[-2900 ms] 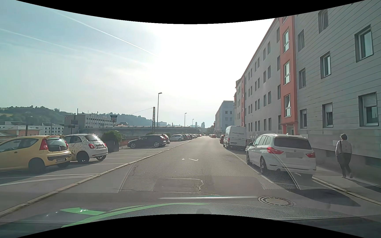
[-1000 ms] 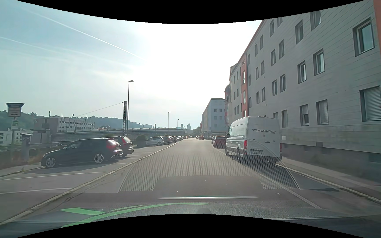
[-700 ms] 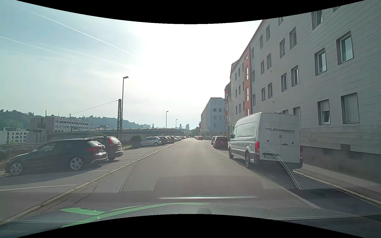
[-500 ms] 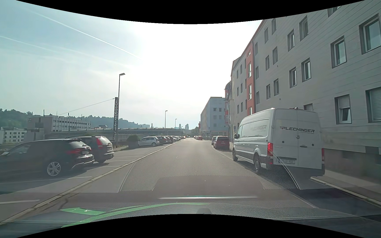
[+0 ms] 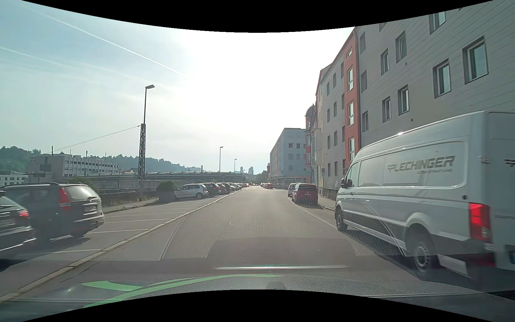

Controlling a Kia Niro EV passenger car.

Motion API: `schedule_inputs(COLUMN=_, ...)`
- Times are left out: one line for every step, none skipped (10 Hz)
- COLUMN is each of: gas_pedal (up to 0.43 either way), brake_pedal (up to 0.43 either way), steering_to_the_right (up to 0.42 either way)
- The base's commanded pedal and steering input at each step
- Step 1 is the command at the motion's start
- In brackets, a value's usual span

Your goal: Follow the waypoints while adhering to traffic rules and regulations

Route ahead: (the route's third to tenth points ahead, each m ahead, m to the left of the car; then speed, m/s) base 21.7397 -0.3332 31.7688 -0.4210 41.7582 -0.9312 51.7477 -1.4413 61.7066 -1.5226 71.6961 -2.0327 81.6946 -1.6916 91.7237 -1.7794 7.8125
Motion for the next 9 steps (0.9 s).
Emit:
schedule_inputs(gas_pedal=0.209, brake_pedal=0.000, steering_to_the_right=0.006)
schedule_inputs(gas_pedal=0.209, brake_pedal=0.000, steering_to_the_right=0.007)
schedule_inputs(gas_pedal=0.209, brake_pedal=0.000, steering_to_the_right=0.007)
schedule_inputs(gas_pedal=0.209, brake_pedal=0.000, steering_to_the_right=0.008)
schedule_inputs(gas_pedal=0.209, brake_pedal=0.000, steering_to_the_right=0.008)
schedule_inputs(gas_pedal=0.209, brake_pedal=0.000, steering_to_the_right=0.009)
schedule_inputs(gas_pedal=0.209, brake_pedal=0.000, steering_to_the_right=0.009)
schedule_inputs(gas_pedal=0.197, brake_pedal=0.000, steering_to_the_right=0.009)
schedule_inputs(gas_pedal=0.177, brake_pedal=0.000, steering_to_the_right=0.009)
